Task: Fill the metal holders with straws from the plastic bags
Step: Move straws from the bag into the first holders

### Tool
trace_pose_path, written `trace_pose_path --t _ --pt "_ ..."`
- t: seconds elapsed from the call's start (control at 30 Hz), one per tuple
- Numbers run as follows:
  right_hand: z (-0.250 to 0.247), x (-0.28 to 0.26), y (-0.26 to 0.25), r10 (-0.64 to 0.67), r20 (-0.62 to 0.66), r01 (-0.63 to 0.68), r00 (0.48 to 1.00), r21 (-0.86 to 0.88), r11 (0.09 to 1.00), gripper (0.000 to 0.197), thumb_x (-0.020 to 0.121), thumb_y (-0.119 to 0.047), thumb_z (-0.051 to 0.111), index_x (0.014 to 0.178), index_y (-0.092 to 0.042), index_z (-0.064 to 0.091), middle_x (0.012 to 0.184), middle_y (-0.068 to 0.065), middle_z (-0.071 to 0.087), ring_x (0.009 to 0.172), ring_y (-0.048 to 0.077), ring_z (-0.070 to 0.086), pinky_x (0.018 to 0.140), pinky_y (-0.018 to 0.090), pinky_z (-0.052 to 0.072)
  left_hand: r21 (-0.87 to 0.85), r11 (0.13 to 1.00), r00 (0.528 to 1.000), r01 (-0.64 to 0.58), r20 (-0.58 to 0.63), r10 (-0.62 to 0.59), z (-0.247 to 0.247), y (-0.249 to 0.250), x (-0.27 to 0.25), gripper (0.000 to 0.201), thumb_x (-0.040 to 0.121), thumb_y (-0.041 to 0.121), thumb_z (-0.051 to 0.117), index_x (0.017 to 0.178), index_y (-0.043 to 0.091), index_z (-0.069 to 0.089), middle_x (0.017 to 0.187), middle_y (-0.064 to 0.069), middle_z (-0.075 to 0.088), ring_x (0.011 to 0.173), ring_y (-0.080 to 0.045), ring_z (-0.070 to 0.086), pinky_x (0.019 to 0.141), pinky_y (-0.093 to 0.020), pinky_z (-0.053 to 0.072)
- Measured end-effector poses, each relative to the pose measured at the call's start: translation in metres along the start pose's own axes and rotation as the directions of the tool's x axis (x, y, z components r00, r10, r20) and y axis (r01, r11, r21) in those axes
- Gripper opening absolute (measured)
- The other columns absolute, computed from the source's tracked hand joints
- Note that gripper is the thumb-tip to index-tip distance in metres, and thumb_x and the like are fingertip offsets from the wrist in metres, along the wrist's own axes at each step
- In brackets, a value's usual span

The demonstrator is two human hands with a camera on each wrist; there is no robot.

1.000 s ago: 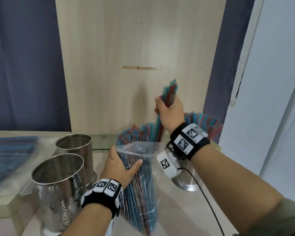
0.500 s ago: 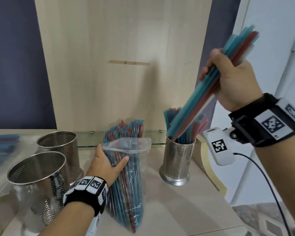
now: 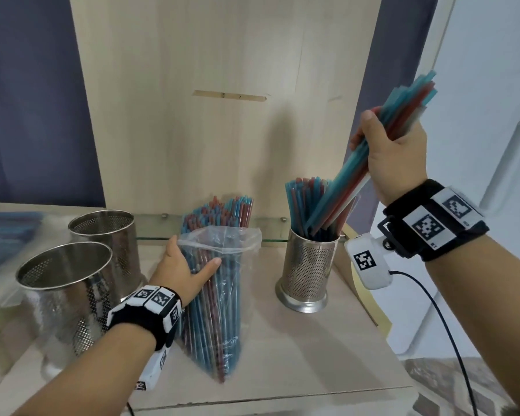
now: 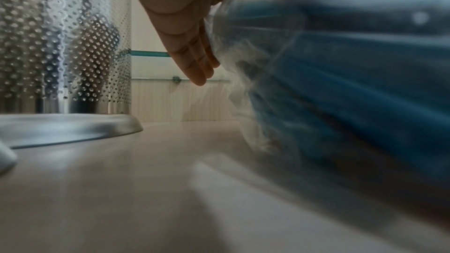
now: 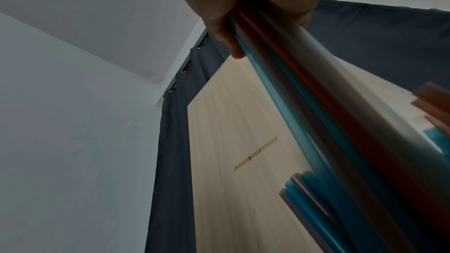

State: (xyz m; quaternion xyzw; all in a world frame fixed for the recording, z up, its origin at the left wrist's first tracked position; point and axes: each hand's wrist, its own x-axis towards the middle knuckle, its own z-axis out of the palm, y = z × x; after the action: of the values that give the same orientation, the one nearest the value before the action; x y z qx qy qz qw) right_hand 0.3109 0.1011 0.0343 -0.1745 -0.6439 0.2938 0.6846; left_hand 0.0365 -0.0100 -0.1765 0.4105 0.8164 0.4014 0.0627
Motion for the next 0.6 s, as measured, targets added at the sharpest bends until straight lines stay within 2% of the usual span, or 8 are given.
trace_pose_path --t 0.1,0.27,0.43,0.6 --pt "0.006 -0.001 0.006 0.004 0.002 -0.004 1.000 0.023 1.000 0.020 0.095 -0.019 0.061 0.102 0.000 0.056 0.075 0.007 0.061 0.064 0.017 0.062 0.065 0.031 0.054 0.015 1.000 1.000 -0.001 -0.004 0.001 -0.001 0.001 -0.001 0.112 0.075 0.068 0.064 0.153 0.011 0.007 0.152 -0.014 0.038 0.129 -0.033 0.050 0.101 -0.041 0.044" --pt "0.013 -0.002 0.015 -0.014 -0.025 0.014 1.000 0.017 1.000 0.012 0.096 -0.021 0.061 0.096 -0.012 0.053 0.073 0.000 0.060 0.061 0.016 0.061 0.065 0.031 0.054 0.032 0.999 1.000 0.002 -0.005 -0.002 0.000 0.001 -0.001 0.113 0.075 0.068 0.064 0.153 0.010 0.007 0.153 -0.015 0.037 0.130 -0.034 0.049 0.103 -0.043 0.044" --pt "0.018 -0.008 0.042 0.095 -0.054 -0.097 0.994 -0.047 0.994 0.010 0.096 -0.019 0.061 0.091 -0.017 0.052 0.071 0.000 0.060 0.059 0.014 0.060 0.064 0.031 0.053 0.022 1.000 1.000 0.002 -0.006 -0.001 0.001 0.000 0.000 0.114 0.075 0.067 0.064 0.153 0.009 0.005 0.153 -0.017 0.037 0.130 -0.036 0.048 0.104 -0.045 0.044" --pt "0.018 -0.014 0.058 0.164 -0.097 -0.179 0.982 -0.166 0.970 0.010 0.097 -0.023 0.059 0.089 -0.022 0.053 0.075 0.000 0.064 0.063 0.007 0.064 0.065 0.021 0.053 0.013 1.000 1.000 -0.001 -0.011 0.002 0.003 -0.004 0.003 0.114 0.073 0.070 0.064 0.153 0.011 0.007 0.151 -0.017 0.039 0.128 -0.037 0.050 0.103 -0.046 0.045"
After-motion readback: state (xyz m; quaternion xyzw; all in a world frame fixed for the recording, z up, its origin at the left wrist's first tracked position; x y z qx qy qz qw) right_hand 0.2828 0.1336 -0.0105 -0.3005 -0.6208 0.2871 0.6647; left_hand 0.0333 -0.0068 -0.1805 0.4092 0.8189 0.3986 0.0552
